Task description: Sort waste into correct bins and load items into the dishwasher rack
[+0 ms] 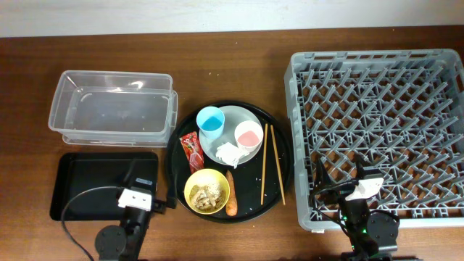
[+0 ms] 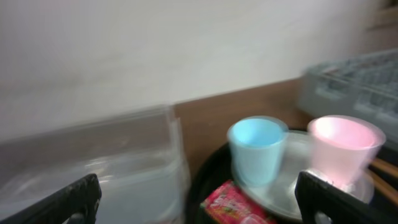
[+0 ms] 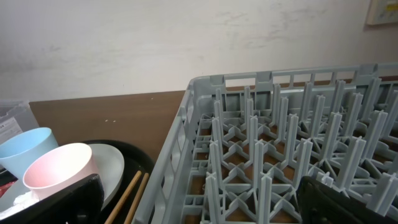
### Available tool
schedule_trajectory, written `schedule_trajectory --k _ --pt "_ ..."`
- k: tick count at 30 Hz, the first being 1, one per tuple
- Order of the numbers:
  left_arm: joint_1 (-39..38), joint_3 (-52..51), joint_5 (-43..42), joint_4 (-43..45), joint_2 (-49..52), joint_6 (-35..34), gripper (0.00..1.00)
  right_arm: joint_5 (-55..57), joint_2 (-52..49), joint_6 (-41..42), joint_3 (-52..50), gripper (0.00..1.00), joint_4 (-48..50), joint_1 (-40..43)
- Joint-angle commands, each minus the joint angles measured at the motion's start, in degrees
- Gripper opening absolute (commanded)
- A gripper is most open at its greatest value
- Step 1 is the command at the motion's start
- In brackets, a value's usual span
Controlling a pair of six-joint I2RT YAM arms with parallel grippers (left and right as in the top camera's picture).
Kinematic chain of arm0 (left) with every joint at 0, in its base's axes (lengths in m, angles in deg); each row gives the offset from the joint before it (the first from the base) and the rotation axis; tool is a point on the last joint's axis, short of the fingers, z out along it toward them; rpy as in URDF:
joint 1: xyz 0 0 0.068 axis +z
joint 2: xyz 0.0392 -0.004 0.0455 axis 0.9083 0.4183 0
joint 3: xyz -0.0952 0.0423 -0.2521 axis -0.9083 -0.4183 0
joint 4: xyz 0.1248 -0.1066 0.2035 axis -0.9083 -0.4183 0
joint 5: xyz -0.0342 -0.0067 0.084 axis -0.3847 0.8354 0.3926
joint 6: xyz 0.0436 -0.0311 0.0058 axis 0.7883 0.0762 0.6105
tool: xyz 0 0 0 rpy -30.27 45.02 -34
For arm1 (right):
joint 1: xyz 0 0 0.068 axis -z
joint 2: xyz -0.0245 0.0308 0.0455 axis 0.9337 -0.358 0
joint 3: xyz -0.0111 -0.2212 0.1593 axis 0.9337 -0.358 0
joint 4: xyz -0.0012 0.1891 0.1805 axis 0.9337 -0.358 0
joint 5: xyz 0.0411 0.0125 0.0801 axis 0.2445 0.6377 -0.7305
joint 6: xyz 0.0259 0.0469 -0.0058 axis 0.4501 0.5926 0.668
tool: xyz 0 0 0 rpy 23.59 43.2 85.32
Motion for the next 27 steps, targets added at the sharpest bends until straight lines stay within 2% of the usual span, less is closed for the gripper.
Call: schedule_trajectory --k 1,4,7,9,10,11,13,14,15,21,22,23,24,25,26,27 --pt "-0.1 0.7 -17.1 2.9 -0.2 -0.8 0.99 0.3 0.2 0.2 -0.3 0.98 -0.3 0.2" --pt "-0.1 6.6 -17.7 0.7 0.2 -5.8 0.99 0.3 0.2 0.2 -0.3 0.98 -0.3 0.2" --pt "-0.1 23.8 -17.5 -6.9 8.4 -6.3 0.99 0.3 0.2 0.2 -0.3 0.98 -0.3 0.2" --pt "-0.1 43.0 -17.8 -17.9 21.7 -6.4 0.99 0.3 0.2 0.2 -0.3 0.98 -0.3 0.2" --pt "-0.1 58.1 -17.7 -30.7 32.8 -6.4 0.99 0.3 0.2 0.2 -0.3 0.98 -0.3 0.2" --pt "-0.1 66.1 -17.7 -38.5 38.6 -6.4 0.99 0.3 0.2 0.2 -0.3 0.98 -0.3 0.2" --pt "-0.2 85.6 -17.7 -60.0 55.1 -6.4 0.99 0.3 0.2 0.2 -0.3 0.98 -0.3 0.2" --pt "-0.7 98.3 -17.7 -74.4 66.4 -6.4 0.99 0.3 0.2 0.2 -0.3 0.98 -0.3 0.2" --pt "-1.6 104.6 -17.9 -80.7 73.3 -6.4 0.99 0.3 0.2 0.2 -0.3 0.98 -0.3 0.2" --pt "-3.0 107.3 -20.3 -79.8 93.3 -6.6 0.98 0.3 0.2 0.2 -0.3 0.98 -0.3 0.2" --pt "-5.0 107.3 -19.8 -79.8 96.4 -6.8 0.92 0.3 0.2 0.2 -0.3 0.98 -0.3 0.2" --pt "-7.1 107.3 -17.8 -79.5 98.8 -6.8 0.82 0.3 0.2 0.2 -0.3 0.98 -0.3 0.2" --pt "-9.3 107.3 -14.7 -78.6 100.8 -6.8 0.78 0.3 0.2 0.2 -0.3 0.98 -0.3 0.2" --pt "-13.9 107.3 -7.0 -76.3 105.0 -10.8 0.72 0.3 0.2 0.2 -0.3 0.98 -0.3 0.2" --pt "-16.4 107.3 -2.8 -74.7 107.7 -13.3 0.69 0.3 0.2 0.2 -0.3 0.98 -0.3 0.2" --pt "-19.1 107.3 2.6 -72.5 110.9 -14.7 0.60 0.3 0.2 0.2 -0.3 0.98 -0.3 0.2"
